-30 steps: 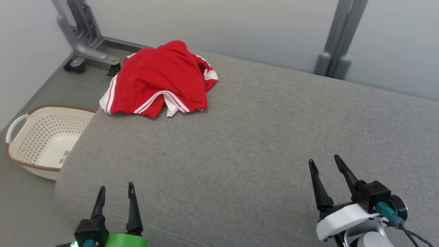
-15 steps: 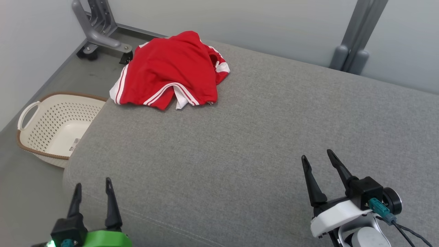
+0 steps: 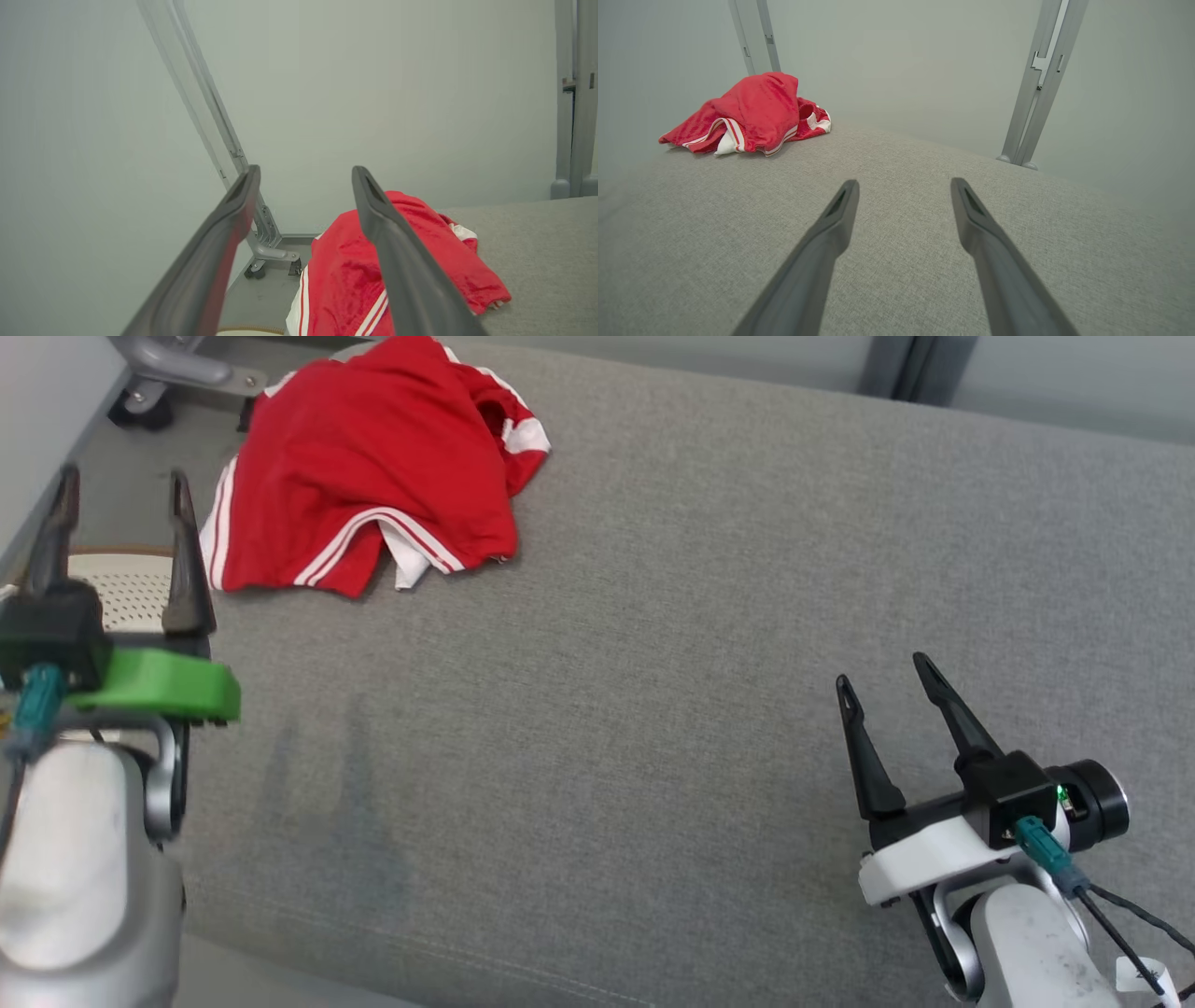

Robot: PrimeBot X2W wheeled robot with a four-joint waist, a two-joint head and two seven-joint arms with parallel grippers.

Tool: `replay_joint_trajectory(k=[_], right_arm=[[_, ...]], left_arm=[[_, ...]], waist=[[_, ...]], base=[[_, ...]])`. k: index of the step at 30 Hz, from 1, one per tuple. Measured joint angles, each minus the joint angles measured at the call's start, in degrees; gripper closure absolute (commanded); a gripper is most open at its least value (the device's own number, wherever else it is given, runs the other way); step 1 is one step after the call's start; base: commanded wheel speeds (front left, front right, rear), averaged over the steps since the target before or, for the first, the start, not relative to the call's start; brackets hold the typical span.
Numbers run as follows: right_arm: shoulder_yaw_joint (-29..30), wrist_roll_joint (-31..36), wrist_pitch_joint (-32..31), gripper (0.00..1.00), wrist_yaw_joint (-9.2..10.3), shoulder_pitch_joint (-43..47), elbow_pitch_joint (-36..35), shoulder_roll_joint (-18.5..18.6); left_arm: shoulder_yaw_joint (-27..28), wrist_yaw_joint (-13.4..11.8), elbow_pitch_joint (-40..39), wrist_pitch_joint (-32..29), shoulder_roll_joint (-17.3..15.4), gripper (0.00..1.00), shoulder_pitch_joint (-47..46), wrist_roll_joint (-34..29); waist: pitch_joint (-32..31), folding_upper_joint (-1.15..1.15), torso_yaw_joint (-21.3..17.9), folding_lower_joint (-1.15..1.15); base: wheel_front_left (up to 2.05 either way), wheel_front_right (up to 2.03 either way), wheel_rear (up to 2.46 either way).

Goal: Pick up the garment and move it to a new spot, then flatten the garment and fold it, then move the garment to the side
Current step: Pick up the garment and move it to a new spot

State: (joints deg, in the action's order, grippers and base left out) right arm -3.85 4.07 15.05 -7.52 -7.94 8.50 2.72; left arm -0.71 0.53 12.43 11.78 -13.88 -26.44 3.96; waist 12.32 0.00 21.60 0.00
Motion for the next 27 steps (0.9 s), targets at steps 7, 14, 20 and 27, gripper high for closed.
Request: replay_joint_trajectory(k=[7, 14, 20, 27], right_arm=[[1.2, 2.9, 0.0, 0.00, 0.00, -1.9, -1.5, 0.0], [2.5, 4.9, 0.0, 0.00, 0.00, -3.3, -3.6, 0.0], [3.3, 6.2, 0.0, 0.00, 0.00, -3.4, -4.5, 0.0], [3.5, 6.3, 0.0, 0.00, 0.00, -4.0, -5.1, 0.0]], left_arm=[[-1.3, 2.6, 14.6, -6.2, 0.5, 0.00, -15.8, 2.3], [-2.2, 4.6, 28.3, -9.5, 1.8, 0.00, -23.0, 4.9], [-2.0, 5.3, 36.9, -9.1, 2.9, 0.00, -25.8, 7.1], [-1.8, 6.0, 43.0, -7.6, 3.7, 0.00, -28.5, 9.4]], waist=[[6.5, 0.00, -2.9, 0.00], [12.5, 0.00, -5.4, 0.00], [16.5, 0.00, -7.4, 0.00], [18.5, 0.00, -9.5, 0.00]], base=[[0.00, 0.00, 0.00], [0.00, 0.00, 0.00], [0.00, 0.00, 0.00], [0.00, 0.00, 0.00]])
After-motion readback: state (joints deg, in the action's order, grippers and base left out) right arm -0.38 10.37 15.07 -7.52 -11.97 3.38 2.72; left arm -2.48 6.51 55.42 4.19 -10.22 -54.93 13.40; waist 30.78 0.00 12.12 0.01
